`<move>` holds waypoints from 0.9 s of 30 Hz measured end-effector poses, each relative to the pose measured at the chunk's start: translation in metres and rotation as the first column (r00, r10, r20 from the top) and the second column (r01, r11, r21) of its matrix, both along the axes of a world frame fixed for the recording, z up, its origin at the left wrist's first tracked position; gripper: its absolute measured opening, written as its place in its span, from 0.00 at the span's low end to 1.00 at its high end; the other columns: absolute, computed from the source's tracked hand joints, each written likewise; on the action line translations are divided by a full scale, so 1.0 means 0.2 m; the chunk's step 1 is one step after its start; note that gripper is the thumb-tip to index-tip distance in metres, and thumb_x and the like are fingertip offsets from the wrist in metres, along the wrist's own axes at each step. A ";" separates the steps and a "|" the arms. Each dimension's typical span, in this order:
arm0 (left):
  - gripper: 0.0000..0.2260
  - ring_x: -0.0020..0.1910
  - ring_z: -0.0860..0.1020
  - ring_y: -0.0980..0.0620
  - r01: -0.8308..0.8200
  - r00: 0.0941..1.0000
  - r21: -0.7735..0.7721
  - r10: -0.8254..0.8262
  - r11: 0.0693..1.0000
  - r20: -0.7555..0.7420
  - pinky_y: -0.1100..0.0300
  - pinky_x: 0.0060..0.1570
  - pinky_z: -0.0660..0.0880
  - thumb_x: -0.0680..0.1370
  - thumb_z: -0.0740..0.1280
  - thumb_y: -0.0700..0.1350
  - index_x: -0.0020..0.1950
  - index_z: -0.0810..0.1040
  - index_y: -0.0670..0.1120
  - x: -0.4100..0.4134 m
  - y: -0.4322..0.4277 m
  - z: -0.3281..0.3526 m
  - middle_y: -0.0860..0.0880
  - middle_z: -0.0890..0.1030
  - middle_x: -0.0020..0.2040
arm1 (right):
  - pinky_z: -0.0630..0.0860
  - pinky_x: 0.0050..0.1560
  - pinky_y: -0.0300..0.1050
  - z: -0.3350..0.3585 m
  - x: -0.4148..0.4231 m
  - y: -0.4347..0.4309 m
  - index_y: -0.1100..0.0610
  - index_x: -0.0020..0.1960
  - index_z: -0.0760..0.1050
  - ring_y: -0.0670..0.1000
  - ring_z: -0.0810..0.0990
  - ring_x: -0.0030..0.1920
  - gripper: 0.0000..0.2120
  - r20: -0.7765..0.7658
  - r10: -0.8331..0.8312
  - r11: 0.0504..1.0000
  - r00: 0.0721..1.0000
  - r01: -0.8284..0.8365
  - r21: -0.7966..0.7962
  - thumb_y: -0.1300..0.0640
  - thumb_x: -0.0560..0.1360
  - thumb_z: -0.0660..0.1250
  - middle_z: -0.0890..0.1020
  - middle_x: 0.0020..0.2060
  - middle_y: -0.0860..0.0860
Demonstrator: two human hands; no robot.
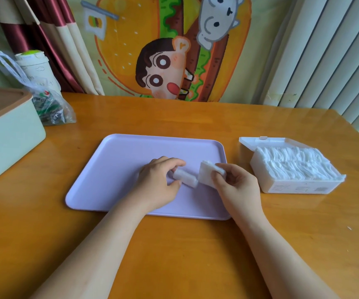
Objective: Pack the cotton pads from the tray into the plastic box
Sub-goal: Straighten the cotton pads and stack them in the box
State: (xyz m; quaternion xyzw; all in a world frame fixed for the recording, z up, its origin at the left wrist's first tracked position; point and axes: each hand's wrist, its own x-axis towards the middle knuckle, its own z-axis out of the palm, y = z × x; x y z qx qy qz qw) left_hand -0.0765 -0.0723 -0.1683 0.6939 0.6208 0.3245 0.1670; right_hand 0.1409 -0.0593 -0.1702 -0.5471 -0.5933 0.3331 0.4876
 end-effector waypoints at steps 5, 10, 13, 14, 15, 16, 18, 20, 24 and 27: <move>0.11 0.52 0.75 0.56 0.048 0.999 -0.046 -0.047 0.998 0.026 0.48 0.56 0.75 0.71 0.72 0.55 0.53 0.82 0.61 0.03 -0.03 0.03 0.58 0.77 0.47 | 0.76 0.43 0.29 -0.01 0.01 0.01 0.45 0.50 0.84 0.37 0.84 0.44 0.09 -0.022 0.008 1.000 1.000 -0.008 -0.008 0.60 0.78 0.72 0.86 0.42 0.35; 0.10 0.53 0.75 0.55 0.056 0.996 0.080 -0.061 0.995 0.062 0.51 0.51 0.76 0.72 0.77 0.41 0.41 0.80 0.54 0.03 -0.05 0.02 0.58 0.76 0.48 | 0.76 0.45 0.27 -0.01 0.01 0.01 0.50 0.55 0.85 0.36 0.84 0.46 0.07 -0.050 -0.039 0.999 0.998 0.039 -0.009 0.58 0.79 0.72 0.87 0.43 0.38; 0.12 0.55 0.74 0.57 0.110 0.993 0.180 -0.114 0.978 0.012 0.60 0.49 0.74 0.71 0.76 0.35 0.39 0.80 0.53 0.03 -0.07 0.03 0.59 0.76 0.50 | 0.76 0.47 0.27 -0.02 0.02 0.02 0.51 0.58 0.85 0.36 0.84 0.49 0.08 -0.045 -0.075 0.997 0.996 0.076 0.013 0.58 0.80 0.71 0.87 0.47 0.38; 0.13 0.56 0.74 0.57 0.119 0.992 0.216 -0.122 0.969 0.003 0.61 0.48 0.74 0.71 0.75 0.34 0.38 0.79 0.51 0.03 -0.07 0.04 0.59 0.77 0.50 | 0.76 0.48 0.28 -0.02 0.02 0.02 0.51 0.59 0.85 0.37 0.84 0.50 0.09 -0.039 -0.080 0.997 0.996 0.081 0.017 0.58 0.80 0.71 0.87 0.47 0.39; 0.12 0.56 0.75 0.56 0.123 0.992 0.248 -0.129 0.961 0.007 0.61 0.48 0.74 0.70 0.75 0.33 0.37 0.78 0.50 0.03 -0.07 0.04 0.59 0.79 0.50 | 0.76 0.49 0.29 -0.02 0.02 0.03 0.51 0.59 0.85 0.37 0.84 0.50 0.09 -0.030 -0.083 0.996 0.996 0.083 0.017 0.57 0.80 0.71 0.87 0.48 0.39; 0.12 0.56 0.76 0.56 0.122 0.991 0.264 -0.134 0.957 0.027 0.60 0.48 0.75 0.70 0.74 0.32 0.38 0.78 0.48 0.04 -0.07 0.05 0.58 0.81 0.50 | 0.76 0.49 0.31 -0.02 0.02 0.03 0.50 0.60 0.84 0.38 0.84 0.51 0.10 -0.023 -0.082 0.996 0.996 0.082 0.016 0.57 0.80 0.71 0.86 0.48 0.39; 0.11 0.60 0.79 0.59 0.098 0.983 0.206 -0.126 0.974 0.131 0.63 0.51 0.76 0.72 0.72 0.31 0.40 0.77 0.46 0.05 -0.09 0.06 0.58 0.84 0.49 | 0.76 0.49 0.30 -0.02 0.02 0.03 0.50 0.60 0.84 0.37 0.84 0.51 0.10 -0.023 -0.073 0.997 0.997 0.073 0.005 0.57 0.80 0.71 0.86 0.49 0.38; 0.10 0.61 0.80 0.63 0.057 0.956 0.077 -0.077 0.995 0.284 0.68 0.55 0.76 0.75 0.72 0.33 0.41 0.77 0.47 0.06 -0.11 0.07 0.58 0.86 0.49 | 0.76 0.48 0.28 -0.01 0.02 0.02 0.50 0.60 0.84 0.37 0.84 0.50 0.10 -0.036 -0.057 0.998 0.998 0.057 -0.006 0.57 0.80 0.71 0.86 0.48 0.39; 0.08 0.45 0.84 0.52 -0.020 0.840 -0.048 0.042 0.999 0.541 0.54 0.47 0.80 0.78 0.72 0.35 0.45 0.80 0.47 0.06 -0.10 0.09 0.52 0.87 0.45 | 0.76 0.45 0.28 0.03 0.02 0.01 0.50 0.59 0.85 0.38 0.84 0.45 0.10 -0.083 -0.010 1.000 0.996 0.008 -0.023 0.58 0.79 0.73 0.87 0.45 0.41; 0.07 0.41 0.82 0.54 0.041 0.736 -0.107 0.042 0.993 0.676 0.61 0.43 0.77 0.79 0.72 0.34 0.52 0.80 0.46 0.07 -0.11 0.12 0.49 0.87 0.44 | 0.79 0.48 0.32 0.05 0.03 0.00 0.51 0.59 0.85 0.39 0.86 0.46 0.11 -0.126 0.037 0.998 0.991 -0.042 -0.037 0.59 0.78 0.76 0.88 0.45 0.43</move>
